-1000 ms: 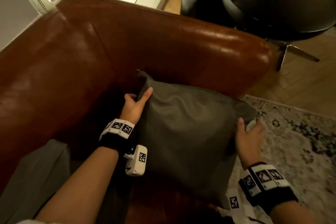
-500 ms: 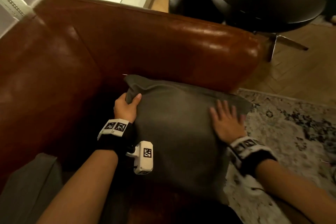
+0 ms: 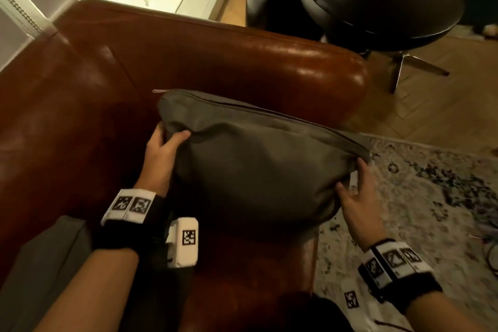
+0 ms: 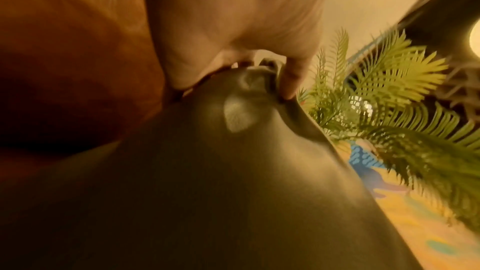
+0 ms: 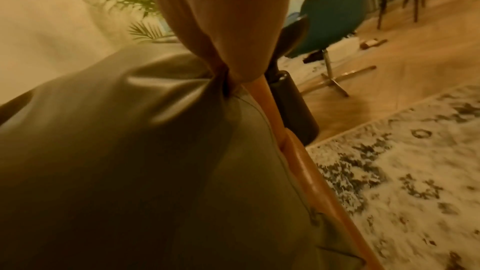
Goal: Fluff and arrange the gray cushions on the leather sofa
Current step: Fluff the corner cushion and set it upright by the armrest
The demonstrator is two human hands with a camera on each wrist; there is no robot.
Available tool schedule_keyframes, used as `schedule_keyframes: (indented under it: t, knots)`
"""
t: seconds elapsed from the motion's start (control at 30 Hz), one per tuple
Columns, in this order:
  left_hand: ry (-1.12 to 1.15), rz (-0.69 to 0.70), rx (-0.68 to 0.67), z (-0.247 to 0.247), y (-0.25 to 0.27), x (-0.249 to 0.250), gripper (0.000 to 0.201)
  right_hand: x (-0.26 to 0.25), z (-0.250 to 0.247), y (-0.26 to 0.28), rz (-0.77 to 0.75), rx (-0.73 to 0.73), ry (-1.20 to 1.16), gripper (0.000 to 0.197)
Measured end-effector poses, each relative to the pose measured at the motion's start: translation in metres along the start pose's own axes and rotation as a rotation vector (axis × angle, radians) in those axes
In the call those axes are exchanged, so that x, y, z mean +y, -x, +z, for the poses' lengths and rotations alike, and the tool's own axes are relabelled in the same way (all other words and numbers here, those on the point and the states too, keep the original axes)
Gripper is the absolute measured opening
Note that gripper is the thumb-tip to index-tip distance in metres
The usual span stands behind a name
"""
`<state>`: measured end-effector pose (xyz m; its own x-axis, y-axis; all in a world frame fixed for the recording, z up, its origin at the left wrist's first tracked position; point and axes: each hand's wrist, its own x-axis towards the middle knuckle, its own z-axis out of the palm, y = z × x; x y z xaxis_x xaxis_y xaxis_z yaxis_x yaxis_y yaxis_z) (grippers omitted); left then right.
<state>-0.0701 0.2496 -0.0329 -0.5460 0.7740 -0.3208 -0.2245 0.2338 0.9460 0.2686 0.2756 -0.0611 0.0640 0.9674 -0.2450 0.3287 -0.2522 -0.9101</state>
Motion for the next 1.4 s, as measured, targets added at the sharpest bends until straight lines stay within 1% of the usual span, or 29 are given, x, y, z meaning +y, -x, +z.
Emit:
schedule_keyframes:
  t: [0.03, 0.1, 0.17, 0.23, 0.3, 0.37, 0.43, 0.47, 0.53, 0.6, 0.63, 0.67, 0.73, 0.77, 0.8, 0.83, 0.87, 0.9, 0.97, 1.03, 1.07, 1.1, 1.13, 1.17, 1.2, 1.23, 1.27, 1.33, 1.4]
  knots:
    - [0.0, -0.041, -0.024, 0.002, -0.004, 0.0, 0.03, -0.004, 0.006, 0.0, 0.0, 0.027, 0.091, 0.066]
    - [-0.101, -0.045, -0.035, 0.003, -0.014, -0.004, 0.034, -0.014, 0.023, -0.003, -0.068, 0.191, 0.299, 0.065]
    - [-0.331, 0.03, -0.048, 0.003, -0.021, -0.009, 0.037, -0.028, 0.053, 0.004, -0.305, 0.331, 0.502, 0.073]
    - [-0.484, 0.086, -0.043, 0.003, -0.025, -0.015, 0.039, -0.046, 0.1, 0.023, -0.595, 0.229, 0.624, 0.069]
    - [-0.521, 0.112, -0.032, 0.005, -0.029, -0.02, 0.039, -0.047, 0.15, 0.039, -0.853, -0.025, 0.728, 0.058]
    - [-0.497, 0.102, -0.006, -0.002, -0.03, -0.019, 0.047, -0.036, 0.174, 0.039, -0.971, -0.221, 0.872, 0.054]
    - [-0.446, 0.057, 0.038, -0.01, -0.039, -0.03, 0.06, -0.017, 0.154, 0.016, -0.979, -0.229, 0.982, 0.052]
    - [-0.423, 0.033, 0.036, -0.013, -0.043, -0.034, 0.063, -0.007, 0.133, 0.003, -0.946, -0.213, 1.025, 0.051]
    - [-0.42, 0.012, -0.008, -0.01, -0.043, -0.031, 0.061, 0.014, 0.081, -0.022, -0.818, -0.085, 1.086, 0.052]
    - [-0.369, -0.003, -0.026, -0.003, -0.037, -0.021, 0.054, 0.031, 0.032, -0.038, -0.53, 0.028, 1.013, 0.055]
    - [-0.299, -0.034, -0.027, -0.001, -0.034, -0.016, 0.046, 0.035, 0.016, -0.041, -0.387, 0.029, 0.874, 0.057]
    - [-0.203, -0.074, -0.033, 0.001, -0.033, -0.011, 0.04, 0.034, 0.007, -0.041, -0.317, 0.006, 0.679, 0.06]
    - [-0.037, -0.136, -0.061, 0.001, -0.034, 0.001, 0.031, 0.021, 0.006, -0.036, -0.317, 0.029, 0.235, 0.071]
    - [0.016, -0.141, -0.081, 0.001, -0.035, 0.009, 0.028, 0.013, 0.009, -0.035, -0.304, 0.128, 0.031, 0.077]
    - [0.047, -0.126, -0.094, 0.0, -0.038, 0.018, 0.032, 0.001, 0.013, -0.037, -0.231, 0.269, -0.131, 0.078]
    - [0.066, -0.133, -0.086, 0.0, -0.042, 0.026, 0.047, -0.008, 0.014, -0.041, -0.115, 0.409, -0.22, 0.075]
    - [0.082, -0.145, -0.065, -0.001, -0.046, 0.033, 0.069, -0.015, 0.014, -0.048, 0.014, 0.497, -0.263, 0.07]
    - [0.102, -0.172, -0.048, -0.002, -0.05, 0.038, 0.088, -0.02, 0.013, -0.056, 0.145, 0.518, -0.286, 0.065]
    - [0.134, -0.23, -0.012, -0.008, -0.06, 0.039, 0.1, -0.027, 0.005, -0.071, 0.292, 0.467, -0.353, 0.057]
    - [0.138, -0.28, 0.015, -0.011, -0.065, 0.044, 0.101, -0.03, -0.005, -0.079, 0.313, 0.405, -0.436, 0.046]
    - [0.107, -0.289, 0.034, -0.012, -0.065, 0.048, 0.093, -0.031, -0.009, -0.078, 0.284, 0.39, -0.464, 0.035]
    - [0.071, -0.264, 0.057, -0.013, -0.065, 0.051, 0.074, -0.03, -0.014, -0.074, 0.221, 0.385, -0.457, 0.022]
    - [0.051, -0.228, 0.094, -0.014, -0.064, 0.053, 0.049, -0.031, -0.018, -0.068, 0.144, 0.384, -0.408, 0.017]
    - [0.038, -0.182, 0.139, -0.015, -0.064, 0.053, 0.026, -0.031, -0.022, -0.06, 0.065, 0.37, -0.353, 0.019]
    - [0.027, -0.137, 0.176, -0.018, -0.061, 0.053, 0.012, -0.029, -0.026, -0.053, -0.003, 0.344, -0.331, 0.024]
    - [0.007, -0.089, 0.197, -0.022, -0.06, 0.049, 0.012, -0.029, -0.029, -0.045, -0.012, 0.303, -0.352, 0.031]
    - [-0.024, -0.046, 0.196, -0.026, -0.058, 0.044, 0.017, -0.029, -0.033, -0.04, 0.05, 0.256, -0.397, 0.039]
    - [-0.081, -0.009, 0.165, -0.03, -0.052, 0.036, 0.021, -0.036, -0.039, -0.033, 0.299, 0.146, -0.457, 0.052]
    - [-0.084, -0.017, 0.11, -0.027, -0.047, 0.038, 0.022, -0.045, -0.046, -0.031, 0.469, 0.032, -0.469, 0.051]
